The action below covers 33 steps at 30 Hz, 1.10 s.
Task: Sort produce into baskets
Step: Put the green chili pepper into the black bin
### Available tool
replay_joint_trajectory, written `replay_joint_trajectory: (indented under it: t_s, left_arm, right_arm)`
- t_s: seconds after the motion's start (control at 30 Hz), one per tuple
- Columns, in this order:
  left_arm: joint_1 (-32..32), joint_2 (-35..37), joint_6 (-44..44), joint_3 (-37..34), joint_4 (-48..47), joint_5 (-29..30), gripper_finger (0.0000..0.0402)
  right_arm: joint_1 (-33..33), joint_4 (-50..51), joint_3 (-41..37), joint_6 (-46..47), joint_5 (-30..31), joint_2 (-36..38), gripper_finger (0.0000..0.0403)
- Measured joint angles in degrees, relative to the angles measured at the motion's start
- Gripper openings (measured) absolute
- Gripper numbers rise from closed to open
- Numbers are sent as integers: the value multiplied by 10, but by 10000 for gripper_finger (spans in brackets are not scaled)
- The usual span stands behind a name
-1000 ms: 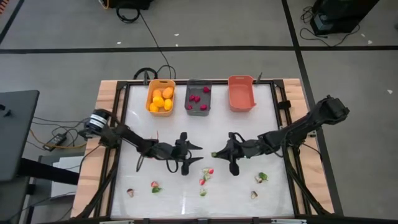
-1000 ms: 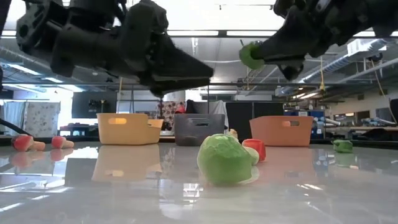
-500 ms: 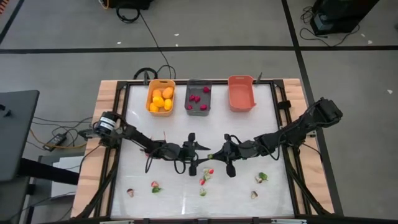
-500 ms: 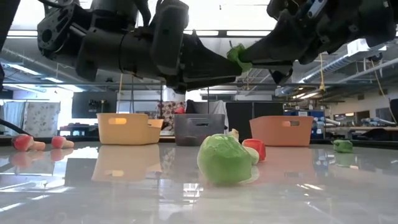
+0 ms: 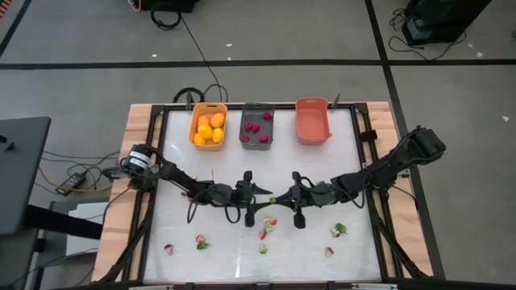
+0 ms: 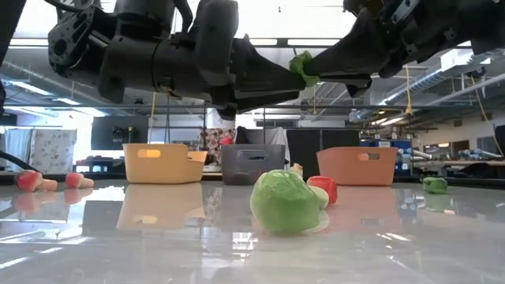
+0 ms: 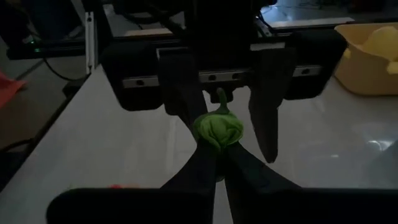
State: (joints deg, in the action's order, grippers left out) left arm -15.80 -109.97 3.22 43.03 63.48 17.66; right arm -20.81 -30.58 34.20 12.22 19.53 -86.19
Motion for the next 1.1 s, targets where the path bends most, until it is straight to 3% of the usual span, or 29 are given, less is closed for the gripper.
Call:
replay_joint_trajectory:
  t_s: [0.3,1.1]
  left_arm:
    - [0,1,2,0,-1,-32,203]
    - [-1,3,-1,10,-15,-53,204]
  right_arm:
    - [-3,14,0,-4,4,0,30]
    - [-7,24,-1,-67,-1,-1,33]
